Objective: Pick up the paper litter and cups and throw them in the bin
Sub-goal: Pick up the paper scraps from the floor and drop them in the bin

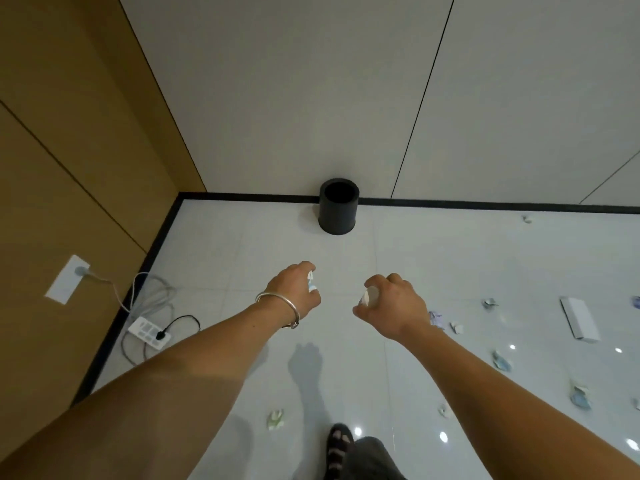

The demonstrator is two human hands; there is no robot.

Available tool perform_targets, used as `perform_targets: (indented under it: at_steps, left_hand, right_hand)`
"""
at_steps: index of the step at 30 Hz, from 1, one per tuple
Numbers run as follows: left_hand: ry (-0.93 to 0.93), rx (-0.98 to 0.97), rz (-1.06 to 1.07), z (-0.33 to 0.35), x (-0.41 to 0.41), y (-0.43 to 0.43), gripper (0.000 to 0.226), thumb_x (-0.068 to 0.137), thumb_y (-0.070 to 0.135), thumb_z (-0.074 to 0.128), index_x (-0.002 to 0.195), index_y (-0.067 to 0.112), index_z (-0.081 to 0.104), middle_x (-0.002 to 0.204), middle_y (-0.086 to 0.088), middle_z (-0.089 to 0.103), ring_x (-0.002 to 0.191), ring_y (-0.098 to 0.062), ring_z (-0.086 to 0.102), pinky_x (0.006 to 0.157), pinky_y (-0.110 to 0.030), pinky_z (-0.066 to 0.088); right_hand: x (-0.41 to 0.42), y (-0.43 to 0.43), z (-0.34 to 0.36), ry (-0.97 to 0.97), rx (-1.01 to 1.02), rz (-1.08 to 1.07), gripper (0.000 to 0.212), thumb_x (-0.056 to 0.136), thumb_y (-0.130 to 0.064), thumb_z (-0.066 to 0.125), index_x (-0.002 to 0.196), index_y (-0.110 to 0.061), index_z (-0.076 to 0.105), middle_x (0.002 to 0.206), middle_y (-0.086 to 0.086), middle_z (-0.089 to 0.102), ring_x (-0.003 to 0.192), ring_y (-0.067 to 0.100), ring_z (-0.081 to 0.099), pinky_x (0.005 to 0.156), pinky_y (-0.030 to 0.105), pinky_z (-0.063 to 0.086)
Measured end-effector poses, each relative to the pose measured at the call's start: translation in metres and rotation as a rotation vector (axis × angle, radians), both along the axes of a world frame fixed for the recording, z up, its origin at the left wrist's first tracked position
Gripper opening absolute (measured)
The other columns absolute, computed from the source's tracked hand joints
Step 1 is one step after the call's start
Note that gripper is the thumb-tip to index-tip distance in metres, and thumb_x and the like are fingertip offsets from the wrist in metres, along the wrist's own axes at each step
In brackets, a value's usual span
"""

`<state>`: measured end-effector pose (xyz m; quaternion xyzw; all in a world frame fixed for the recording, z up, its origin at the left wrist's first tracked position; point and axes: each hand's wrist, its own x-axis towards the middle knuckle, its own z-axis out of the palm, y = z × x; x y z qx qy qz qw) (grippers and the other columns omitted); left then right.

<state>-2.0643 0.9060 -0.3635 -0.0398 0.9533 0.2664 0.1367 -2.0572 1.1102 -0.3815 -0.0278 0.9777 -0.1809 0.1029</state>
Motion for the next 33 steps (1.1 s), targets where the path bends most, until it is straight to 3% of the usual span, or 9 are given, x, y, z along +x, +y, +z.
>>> perform_targets:
  at_steps: [6,16,24,29,33]
  left_hand:
    - [0.02,0.003,0.028,-0.01,-0.14,0.012,0.058,0.084,0.025,0.059,0.138,0.021,0.04,0.126,-0.008,0.054,0.104,-0.027,0.057,0.088,-0.033,0.049]
    - [0.006,0.004,0.08,-0.013,-0.346,0.017,0.047,0.081,0.031,0.061,0.125,0.02,0.049,0.108,-0.006,0.062,0.09,-0.025,0.058,0.079,-0.033,0.052]
    - [-0.023,0.025,0.022,-0.066,-0.514,0.002,0.047,0.085,0.033,0.06,0.128,0.02,0.046,0.116,-0.004,0.059,0.085,-0.016,0.047,0.071,-0.025,0.04]
    - [-0.078,0.058,0.024,-0.103,-0.613,-0.013,0.055,0.086,0.033,0.062,0.135,0.021,0.041,0.126,-0.003,0.056,0.107,-0.023,0.055,0.079,-0.025,0.042]
    - [-0.116,0.058,0.038,-0.144,-0.674,-0.013,0.056,0.085,0.032,0.064,0.135,0.019,0.043,0.129,-0.005,0.055,0.114,-0.026,0.054,0.088,-0.031,0.045]
  right_hand:
    - [-0.145,0.007,-0.008,0.014,-0.041,-0.007,0.057,0.079,-0.056,0.062,0.129,-0.031,0.049,0.118,-0.003,0.05,0.108,0.02,0.048,0.071,0.028,0.04]
    - [-0.348,0.025,-0.003,-0.015,-0.004,0.028,0.059,0.079,-0.055,0.063,0.13,-0.03,0.048,0.12,-0.001,0.05,0.109,0.021,0.049,0.074,0.028,0.041]
    - [-0.509,0.001,-0.042,-0.057,0.003,-0.002,0.057,0.078,-0.054,0.066,0.128,-0.029,0.05,0.119,-0.002,0.051,0.109,0.02,0.048,0.079,0.029,0.047]
    - [-0.601,-0.019,-0.085,-0.138,0.0,-0.015,0.057,0.078,-0.054,0.067,0.127,-0.029,0.049,0.119,-0.003,0.051,0.106,0.017,0.047,0.073,0.026,0.039]
    - [-0.665,-0.024,-0.127,-0.196,-0.014,-0.017,0.056,0.079,-0.052,0.065,0.128,-0.03,0.049,0.12,-0.003,0.05,0.109,0.017,0.046,0.073,0.025,0.036]
